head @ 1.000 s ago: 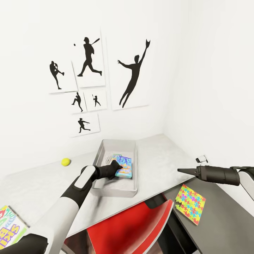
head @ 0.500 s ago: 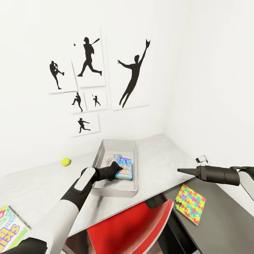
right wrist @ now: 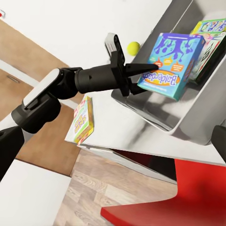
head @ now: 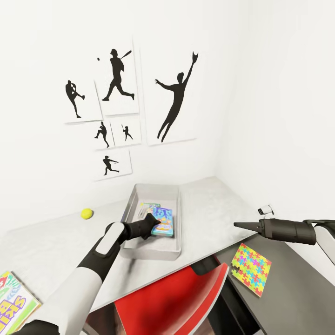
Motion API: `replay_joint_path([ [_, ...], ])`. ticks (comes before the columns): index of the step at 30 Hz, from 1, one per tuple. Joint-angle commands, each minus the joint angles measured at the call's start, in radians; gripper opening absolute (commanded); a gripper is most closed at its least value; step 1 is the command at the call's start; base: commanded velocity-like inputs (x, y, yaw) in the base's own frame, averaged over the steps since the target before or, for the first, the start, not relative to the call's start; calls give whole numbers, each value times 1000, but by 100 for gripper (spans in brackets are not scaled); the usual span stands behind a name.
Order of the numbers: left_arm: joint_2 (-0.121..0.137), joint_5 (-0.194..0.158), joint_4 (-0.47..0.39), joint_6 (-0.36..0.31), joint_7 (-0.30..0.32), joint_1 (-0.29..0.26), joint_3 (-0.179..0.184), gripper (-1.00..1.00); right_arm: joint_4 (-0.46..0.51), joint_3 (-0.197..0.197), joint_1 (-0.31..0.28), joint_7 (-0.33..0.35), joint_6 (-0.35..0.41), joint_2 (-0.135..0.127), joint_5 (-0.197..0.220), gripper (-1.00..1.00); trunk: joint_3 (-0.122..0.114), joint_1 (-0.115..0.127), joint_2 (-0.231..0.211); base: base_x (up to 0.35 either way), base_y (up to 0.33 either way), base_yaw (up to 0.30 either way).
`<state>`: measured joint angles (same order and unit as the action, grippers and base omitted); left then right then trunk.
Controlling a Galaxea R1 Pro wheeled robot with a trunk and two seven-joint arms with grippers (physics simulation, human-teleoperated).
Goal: Put all the toys in the child's room - the three board games (two on the bed and one on the table), the two jigsaw puzzles on the table, and the tennis ball on the table - inside the toy box on the table in the child's room.
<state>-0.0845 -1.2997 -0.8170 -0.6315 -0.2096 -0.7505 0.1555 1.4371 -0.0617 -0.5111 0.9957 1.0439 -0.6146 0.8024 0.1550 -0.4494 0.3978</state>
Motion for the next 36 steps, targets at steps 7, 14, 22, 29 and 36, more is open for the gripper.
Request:
replay_joint_path([
  [7,3,-8,-14,1,-7,6,-3,-100,0,-1,-1,3,3,-1,0,100,2,-1,2,-59,0,0],
  [14,3,-9,-18,2,-7,9,-4,-100,0,-1,-1,3,3,-1,0,100,2,-1,2,-76,0,0],
  [22,4,-9,-20,0,-8,6,-5,-100,0,-1,-1,3,3,-1,0,100,2,-1,2,-23,0,0],
  [29,5,-12,-19,-6,-13,1,-5,-100,0,-1,-1,3,3,-1,0,100,2,-1,2,-6,0,0],
  [36,9,-43,-17,-25,-25,-23,-15,-100,0,-1,-1,3,3,-1,0,100,5,-1,2,-2,0,0],
])
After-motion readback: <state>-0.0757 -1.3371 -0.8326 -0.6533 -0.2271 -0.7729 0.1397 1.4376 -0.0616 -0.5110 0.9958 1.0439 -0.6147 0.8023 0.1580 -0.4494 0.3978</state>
